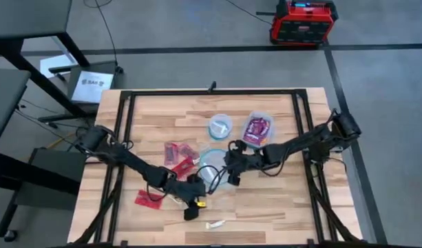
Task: Sort candy
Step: Open the center transparent bin
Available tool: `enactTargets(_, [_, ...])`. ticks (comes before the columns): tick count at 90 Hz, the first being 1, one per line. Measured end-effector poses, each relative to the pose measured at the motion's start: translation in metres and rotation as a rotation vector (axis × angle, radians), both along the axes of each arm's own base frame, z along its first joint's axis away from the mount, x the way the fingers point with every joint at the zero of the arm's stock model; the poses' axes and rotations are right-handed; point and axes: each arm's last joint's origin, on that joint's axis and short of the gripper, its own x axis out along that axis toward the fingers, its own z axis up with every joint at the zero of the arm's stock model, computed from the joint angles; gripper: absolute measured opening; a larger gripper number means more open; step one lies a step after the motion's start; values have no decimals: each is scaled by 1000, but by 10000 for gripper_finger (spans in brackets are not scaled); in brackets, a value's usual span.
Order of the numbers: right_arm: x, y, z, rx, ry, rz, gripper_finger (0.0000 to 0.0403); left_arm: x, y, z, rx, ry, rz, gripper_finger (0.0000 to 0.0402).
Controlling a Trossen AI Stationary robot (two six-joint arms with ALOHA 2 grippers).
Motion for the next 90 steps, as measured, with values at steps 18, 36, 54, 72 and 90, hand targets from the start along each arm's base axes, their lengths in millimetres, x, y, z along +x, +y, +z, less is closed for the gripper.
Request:
enactTargets(18, [-5, 21, 15, 46, -31, 33, 161, -20, 19, 35, 315, 128, 159, 219])
enactTargets(36, [-3, 31, -3, 95, 19, -13, 161, -18, 39, 31, 368, 32, 216, 219])
enactTargets(54, [2, 30, -18, 97, 49, -47, 161, -12, 45, 24, 270, -50, 179, 219])
enactTargets(72, [3, 22, -16, 27, 69, 0, 161, -3, 29, 22, 81, -125, 78, 219])
enactTargets(90, [6, 11, -14, 12, 67, -2, 161, 6, 9, 14, -4, -165, 14, 219])
